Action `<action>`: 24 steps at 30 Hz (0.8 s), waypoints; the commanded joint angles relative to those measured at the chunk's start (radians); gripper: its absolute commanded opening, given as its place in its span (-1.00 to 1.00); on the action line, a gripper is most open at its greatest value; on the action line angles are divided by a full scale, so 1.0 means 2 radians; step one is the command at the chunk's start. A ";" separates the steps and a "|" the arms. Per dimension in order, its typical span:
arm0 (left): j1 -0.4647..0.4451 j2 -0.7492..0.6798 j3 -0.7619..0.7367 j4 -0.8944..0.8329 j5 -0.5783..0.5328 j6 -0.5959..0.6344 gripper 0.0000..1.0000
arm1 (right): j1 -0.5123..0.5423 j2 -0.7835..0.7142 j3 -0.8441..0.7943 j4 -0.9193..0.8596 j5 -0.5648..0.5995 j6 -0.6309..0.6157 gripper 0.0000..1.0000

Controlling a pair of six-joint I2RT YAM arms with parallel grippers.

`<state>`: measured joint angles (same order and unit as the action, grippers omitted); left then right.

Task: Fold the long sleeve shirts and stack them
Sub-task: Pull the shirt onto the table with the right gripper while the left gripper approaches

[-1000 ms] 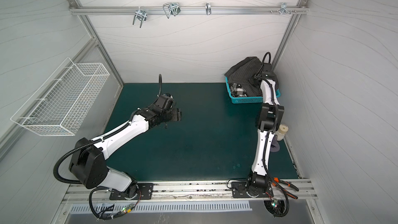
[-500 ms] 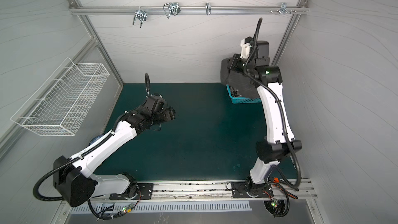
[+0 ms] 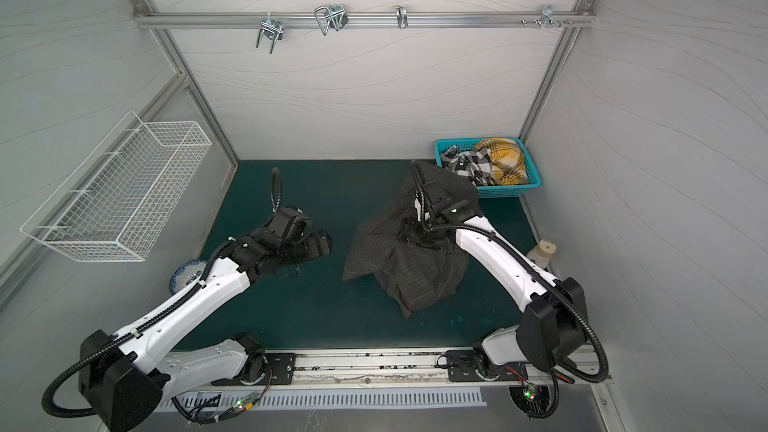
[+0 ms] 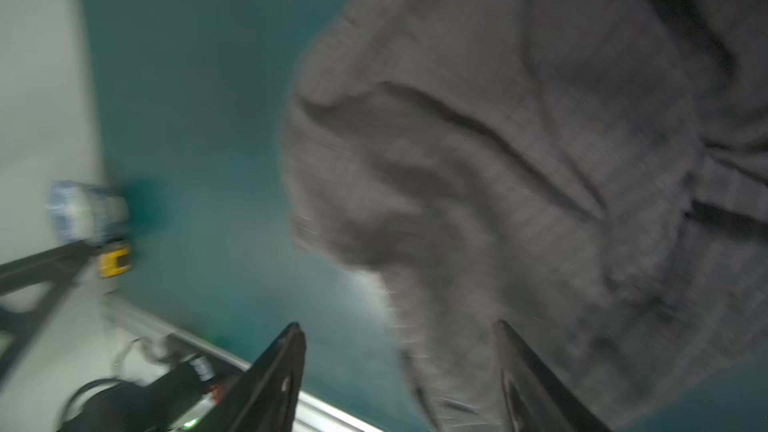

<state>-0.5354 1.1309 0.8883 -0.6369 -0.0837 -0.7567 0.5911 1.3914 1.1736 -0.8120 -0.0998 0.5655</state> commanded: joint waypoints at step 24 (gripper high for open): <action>-0.009 0.377 0.182 0.171 0.121 -0.017 -0.52 | 0.094 0.044 -0.135 -0.040 0.093 0.129 -0.16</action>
<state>-0.5510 1.8812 1.2110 -0.3130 0.1318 -0.7895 0.8440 1.4490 0.8749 -0.8513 0.0174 0.8097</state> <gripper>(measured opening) 0.474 0.480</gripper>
